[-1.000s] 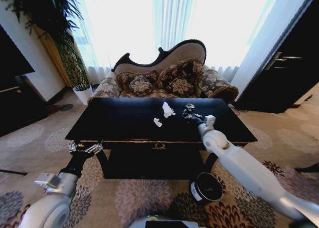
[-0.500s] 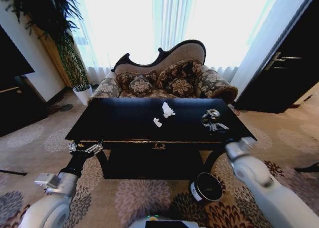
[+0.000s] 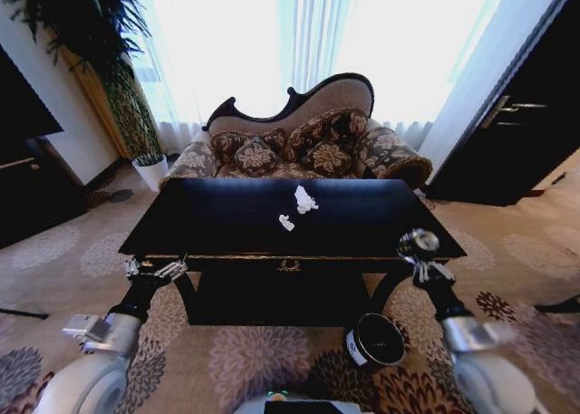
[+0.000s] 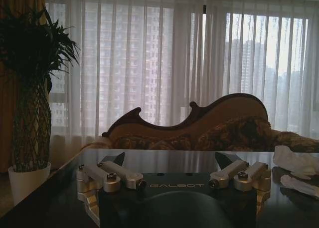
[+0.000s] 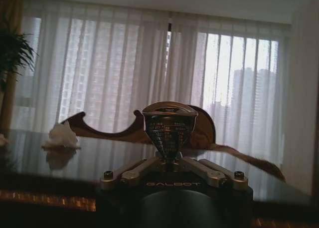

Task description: Move to the front of the table and place the trash on the table into the trash bin.

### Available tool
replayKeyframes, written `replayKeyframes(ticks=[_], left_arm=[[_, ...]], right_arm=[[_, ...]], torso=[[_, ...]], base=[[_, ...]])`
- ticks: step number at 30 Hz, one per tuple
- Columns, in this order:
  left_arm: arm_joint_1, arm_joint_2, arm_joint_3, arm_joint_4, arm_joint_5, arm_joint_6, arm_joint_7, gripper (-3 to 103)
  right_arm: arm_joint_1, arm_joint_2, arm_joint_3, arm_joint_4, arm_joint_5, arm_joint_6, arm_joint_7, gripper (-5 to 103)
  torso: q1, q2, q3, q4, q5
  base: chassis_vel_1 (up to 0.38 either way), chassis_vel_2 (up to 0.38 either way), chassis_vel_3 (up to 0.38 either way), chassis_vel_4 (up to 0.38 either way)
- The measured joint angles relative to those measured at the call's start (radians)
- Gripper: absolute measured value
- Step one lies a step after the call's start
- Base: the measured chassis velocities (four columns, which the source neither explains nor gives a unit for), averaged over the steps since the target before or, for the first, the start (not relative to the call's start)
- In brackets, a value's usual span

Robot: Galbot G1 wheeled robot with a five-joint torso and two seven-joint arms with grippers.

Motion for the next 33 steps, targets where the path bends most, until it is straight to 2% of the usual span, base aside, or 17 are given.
replayKeyframes(ticks=[1,5,11,15,16,18,21,23,33], left_arm=[[0.000,0.000,0.000,0.000,0.000,0.000,0.000,100],[0.000,0.000,0.000,0.000,0.000,0.000,0.000,100],[0.000,0.000,0.000,0.000,0.000,0.000,0.000,100],[0.000,0.000,0.000,0.000,0.000,0.000,0.000,100],[0.000,0.000,0.000,0.000,0.000,0.000,0.000,100],[0.000,0.000,0.000,0.000,0.000,0.000,0.000,100],[0.000,0.000,0.000,0.000,0.000,0.000,0.000,100],[0.000,0.000,0.000,0.000,0.000,0.000,0.000,100],[0.000,0.000,0.000,0.000,0.000,0.000,0.000,100]], right_arm=[[0.000,0.000,0.000,0.000,0.000,0.000,0.000,0],[0.012,0.055,-0.049,-0.129,-0.049,0.086,-0.004,0],[0.069,0.079,-0.129,-0.287,-0.071,0.121,-0.004,0],[0.170,0.085,-0.203,-0.517,-0.137,0.164,-0.004,0],[0.170,0.085,-0.203,-0.517,-0.137,0.164,-0.004,0],[0.248,0.080,-0.244,-0.660,-0.176,0.188,0.001,0],[0.292,0.068,-0.278,-0.760,-0.156,0.191,0.003,0],[0.343,0.050,-0.321,-0.899,-0.109,0.186,0.004,0],[0.491,0.022,-0.368,-1.193,-0.131,0.197,0.021,0]], torso=[[0.000,0.000,0.000,0.0000,0.0000],[0.000,0.000,0.000,0.0000,-0.0002],[0.000,0.000,0.000,0.0001,0.0000],[0.000,0.000,0.000,0.0000,0.0001],[0.000,0.000,0.000,0.0000,0.0001],[0.000,0.000,0.000,0.0002,0.0003],[0.000,0.000,0.000,0.0004,0.0001],[0.000,0.000,0.000,0.0000,0.0001],[0.000,0.000,0.000,-0.0001,0.0002]], base=[[0.000,0.000,0.000,0.000],[0.000,0.000,0.000,0.000],[0.000,0.000,0.000,0.000],[0.000,0.000,0.000,0.000],[0.000,0.000,0.000,0.000],[0.000,0.000,0.000,0.000],[0.000,0.000,0.000,0.000],[0.000,0.000,0.000,0.000],[0.000,0.000,0.000,0.000]])
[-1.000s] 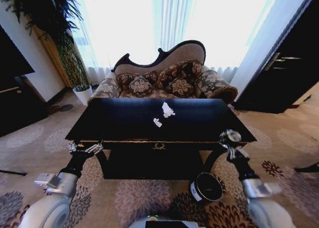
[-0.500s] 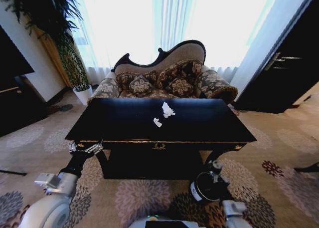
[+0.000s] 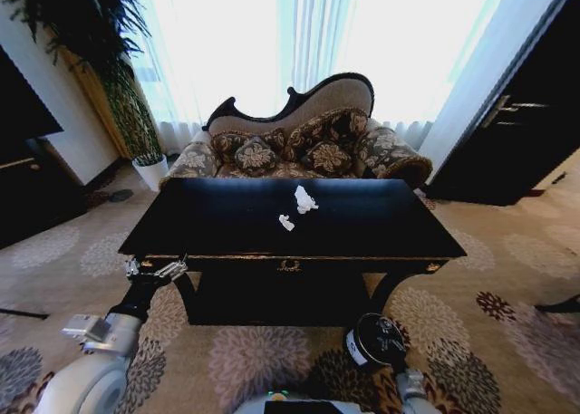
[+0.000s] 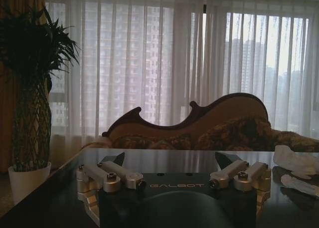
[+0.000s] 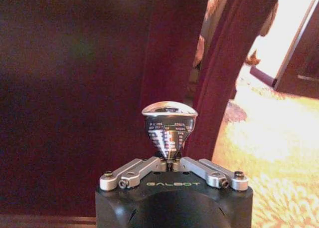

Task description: Move to the front of the table and place the trash on the table into the trash bin.

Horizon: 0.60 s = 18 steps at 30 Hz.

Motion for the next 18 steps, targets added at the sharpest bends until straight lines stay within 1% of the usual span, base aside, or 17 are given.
replayKeyframes(ticks=[6,7,8,11,12,13,14,18], left_arm=[[0.000,0.000,0.000,0.000,0.000,0.000,0.000,100],[0.000,0.000,0.000,0.000,0.000,0.000,0.000,100],[0.000,0.000,0.000,0.000,0.000,0.000,0.000,100],[0.000,0.000,0.000,0.000,0.000,0.000,0.000,100],[0.000,0.000,0.000,0.000,0.000,0.000,0.000,100],[0.000,0.000,0.000,0.000,0.000,0.000,0.000,100],[0.000,0.000,0.000,0.000,0.000,0.000,0.000,100],[0.000,0.000,0.000,0.000,0.000,0.000,0.000,100]], right_arm=[[0.080,0.001,-0.003,-0.111,-0.024,0.001,0.004,0],[0.089,0.001,-0.004,-0.126,-0.023,0.001,0.003,-3],[0.089,0.001,-0.004,-0.126,-0.023,0.001,0.003,-3],[0.124,-0.002,-0.009,-0.170,-0.018,-0.001,0.003,12],[0.134,-0.002,-0.009,-0.179,-0.015,-0.004,0.004,12],[0.142,0.000,-0.009,-0.184,-0.012,-0.008,0.004,17],[0.142,0.000,-0.009,-0.184,-0.012,-0.008,0.004,17],[0.160,0.008,-0.009,-0.194,-0.010,-0.015,0.007,38]], torso=[[0.000,0.000,0.000,0.0003,-0.0001],[0.000,0.000,0.000,0.0001,-0.0002],[0.000,0.000,0.000,0.0001,-0.0002],[0.000,0.000,0.000,0.0001,-0.0003],[0.000,0.000,0.000,0.0002,-0.0003],[0.000,0.000,0.000,0.0002,-0.0003],[0.000,0.000,0.000,0.0002,-0.0003],[0.000,0.000,0.000,0.0002,-0.0003]], base=[[0.000,0.000,0.000,0.000],[0.000,0.000,0.000,0.000],[0.000,0.000,0.000,0.000],[0.000,0.000,0.000,0.000],[0.000,0.000,0.000,0.000],[0.000,0.000,0.000,0.000],[0.000,0.000,0.000,0.000],[0.000,0.000,0.000,0.000]])
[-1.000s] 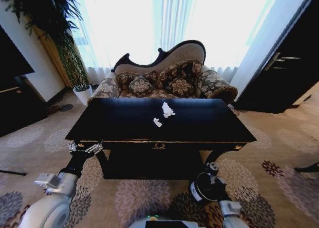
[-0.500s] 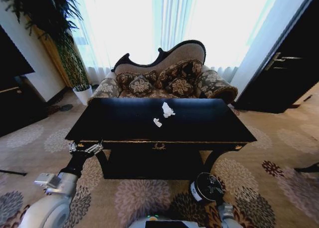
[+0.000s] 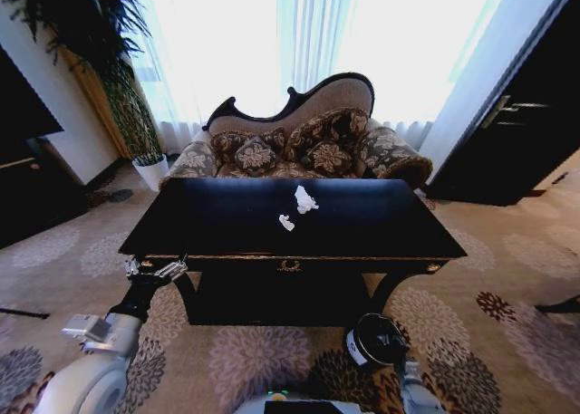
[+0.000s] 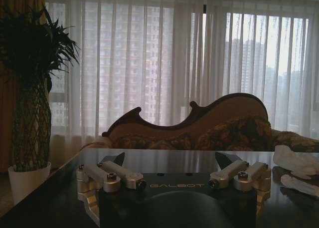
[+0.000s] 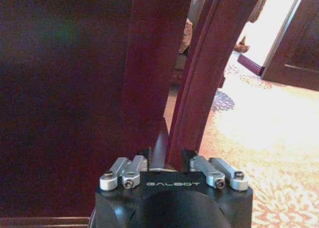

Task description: Move to the front of the table and place the trash on the table into the trash bin.

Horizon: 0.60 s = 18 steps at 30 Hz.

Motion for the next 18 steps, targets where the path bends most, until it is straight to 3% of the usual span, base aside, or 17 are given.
replayKeyframes(ticks=[2,4,9,10,11,12,14,17,18], left_arm=[[0.000,0.000,0.000,0.000,0.000,0.000,0.000,100],[0.000,0.000,0.000,0.000,0.000,0.000,0.000,100],[0.000,0.000,0.000,0.000,0.000,0.000,0.000,100],[0.000,0.000,0.000,0.000,0.000,0.000,0.000,100],[0.000,0.000,0.000,0.000,0.000,0.000,0.000,100],[0.000,0.000,0.000,0.000,0.000,0.000,0.000,100],[0.000,0.000,0.000,0.000,0.000,0.000,0.000,100],[0.000,0.000,0.000,0.000,0.000,0.000,0.000,100],[0.000,0.000,0.000,0.000,0.000,0.000,0.000,100]], right_arm=[[0.000,0.002,0.000,0.000,-0.001,-0.001,0.001,38],[-0.006,0.004,-0.001,0.001,-0.003,-0.001,0.001,50],[-0.053,0.017,0.001,0.045,-0.003,0.004,0.003,60],[-0.095,0.029,0.005,0.095,0.002,0.009,0.003,71],[-0.118,0.037,0.008,0.125,0.011,0.010,0.003,71],[-0.183,0.057,0.011,0.207,0.046,0.011,0.002,82],[-0.223,0.069,0.015,0.254,0.068,0.011,0.002,82],[-0.347,0.101,0.038,0.399,0.084,0.036,-0.008,97],[-0.347,0.101,0.038,0.399,0.084,0.036,-0.008,97]], torso=[[0.000,0.000,0.000,0.0001,0.0001],[0.000,0.000,0.000,0.0001,0.0000],[0.000,0.000,0.000,0.0000,0.0001],[0.000,0.000,0.000,0.0000,0.0000],[0.000,0.000,0.000,0.0000,0.0000],[0.000,0.000,0.000,0.0000,0.0002],[0.000,0.000,0.000,-0.0001,0.0004],[0.000,0.000,0.000,-0.0001,0.0001],[0.000,0.000,0.000,-0.0001,0.0001]], base=[[0.000,0.000,0.000,0.000],[0.000,0.000,0.000,0.000],[0.000,0.000,0.000,0.000],[0.000,0.000,0.000,0.000],[0.000,0.000,0.000,0.000],[0.000,0.000,0.000,0.000],[0.000,0.000,0.000,0.000],[0.000,0.000,0.000,0.000],[0.000,0.000,0.000,0.000]])
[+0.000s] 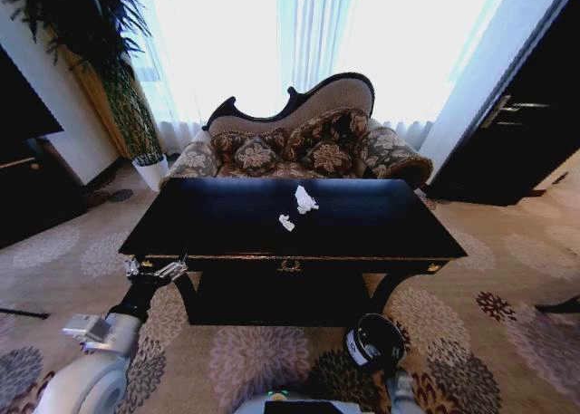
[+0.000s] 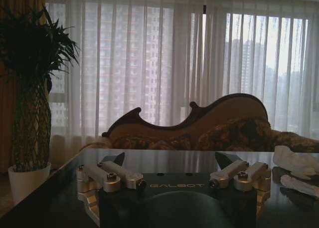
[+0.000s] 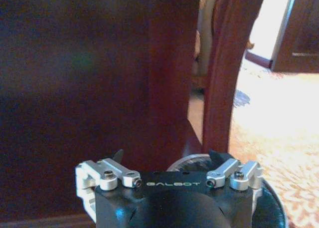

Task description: Move to the front of the table and place the trash on the table into the trash bin.

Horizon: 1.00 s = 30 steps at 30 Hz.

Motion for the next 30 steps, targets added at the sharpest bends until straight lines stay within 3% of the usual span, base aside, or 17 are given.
replayKeyframes(ticks=[8,23,26,30], left_arm=[[0.000,0.000,0.000,0.000,0.000,0.000,0.000,100],[0.000,0.000,0.000,0.000,0.000,0.000,0.000,100],[0.000,0.000,0.000,0.000,0.000,0.000,0.000,100],[0.000,0.000,0.000,0.000,0.000,0.000,0.000,100]], right_arm=[[-0.276,0.079,0.072,0.361,0.074,0.038,0.001,100],[-0.485,0.102,0.145,0.777,0.055,0.075,0.067,100],[-0.497,0.093,0.179,0.853,0.047,0.051,0.088,100],[-0.489,0.062,0.227,0.986,0.079,-0.037,0.100,100]], torso=[[0.000,0.000,0.000,-0.0003,-0.0002],[0.000,0.000,0.000,-0.0001,0.0000],[0.000,0.000,0.000,-0.0001,0.0001],[0.000,0.000,0.000,0.0000,0.0000]], base=[[0.000,0.000,0.000,0.000],[0.000,0.000,0.000,0.000],[0.000,0.000,0.000,0.000],[0.000,0.000,0.000,0.000]])
